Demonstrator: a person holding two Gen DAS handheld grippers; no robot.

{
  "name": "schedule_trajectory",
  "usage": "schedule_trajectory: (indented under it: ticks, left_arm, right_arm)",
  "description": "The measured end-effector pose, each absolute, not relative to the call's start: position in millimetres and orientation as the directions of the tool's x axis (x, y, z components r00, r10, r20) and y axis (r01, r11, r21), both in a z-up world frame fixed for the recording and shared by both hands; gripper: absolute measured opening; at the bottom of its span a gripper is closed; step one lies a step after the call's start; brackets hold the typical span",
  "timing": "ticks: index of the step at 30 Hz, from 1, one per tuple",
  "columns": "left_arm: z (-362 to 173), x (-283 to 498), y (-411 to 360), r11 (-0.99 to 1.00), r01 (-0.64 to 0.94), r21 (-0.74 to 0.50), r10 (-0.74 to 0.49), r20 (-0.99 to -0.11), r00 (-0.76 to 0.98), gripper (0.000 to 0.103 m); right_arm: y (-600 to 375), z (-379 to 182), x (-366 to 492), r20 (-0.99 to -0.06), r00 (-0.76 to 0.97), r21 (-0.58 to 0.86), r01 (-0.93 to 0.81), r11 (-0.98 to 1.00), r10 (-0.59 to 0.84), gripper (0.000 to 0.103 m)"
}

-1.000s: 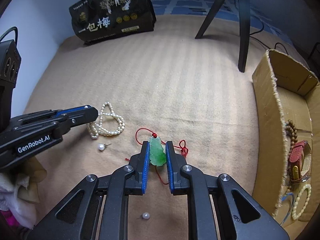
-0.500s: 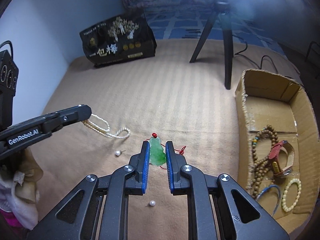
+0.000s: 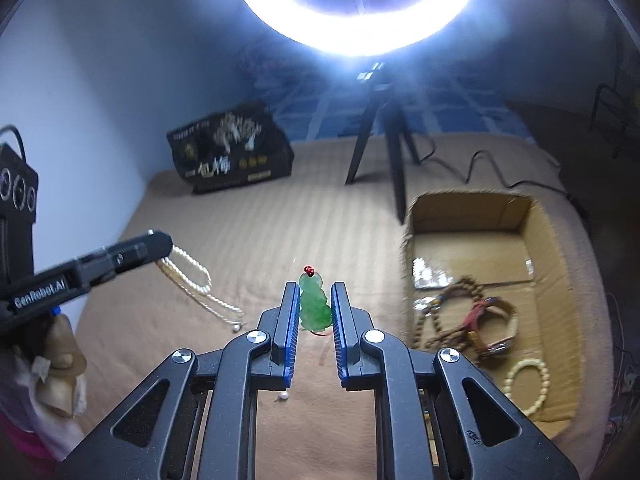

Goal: Organize jewelry
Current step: 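Carry the pearl necklace and jade pendant into the cardboard box with both tools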

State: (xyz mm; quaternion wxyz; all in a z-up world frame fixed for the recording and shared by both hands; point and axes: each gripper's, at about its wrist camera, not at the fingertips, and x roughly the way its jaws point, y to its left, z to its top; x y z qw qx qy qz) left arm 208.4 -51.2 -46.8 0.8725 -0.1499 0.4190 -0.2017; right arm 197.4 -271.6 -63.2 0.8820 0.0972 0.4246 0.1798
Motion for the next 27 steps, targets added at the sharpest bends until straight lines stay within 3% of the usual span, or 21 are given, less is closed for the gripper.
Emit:
schedule_trajectory:
  ticks: [12,27]
  left_arm:
    - [-16,190,-120,0.823,0.374,-0.428,-0.568,-0.617,0.544,0.005]
    - [-21,179,-195,0.762,0.49,-0.423,-0.639,-0.614,0.463,0.005]
  right_arm:
    - [-353,-25,187,-0.638,0.697,0.347,-0.116,0.93,0.326,0.014]
    - [-417,-51,185,-0.694,0.688,0.31,0.02,0.95,0.212,0.014]
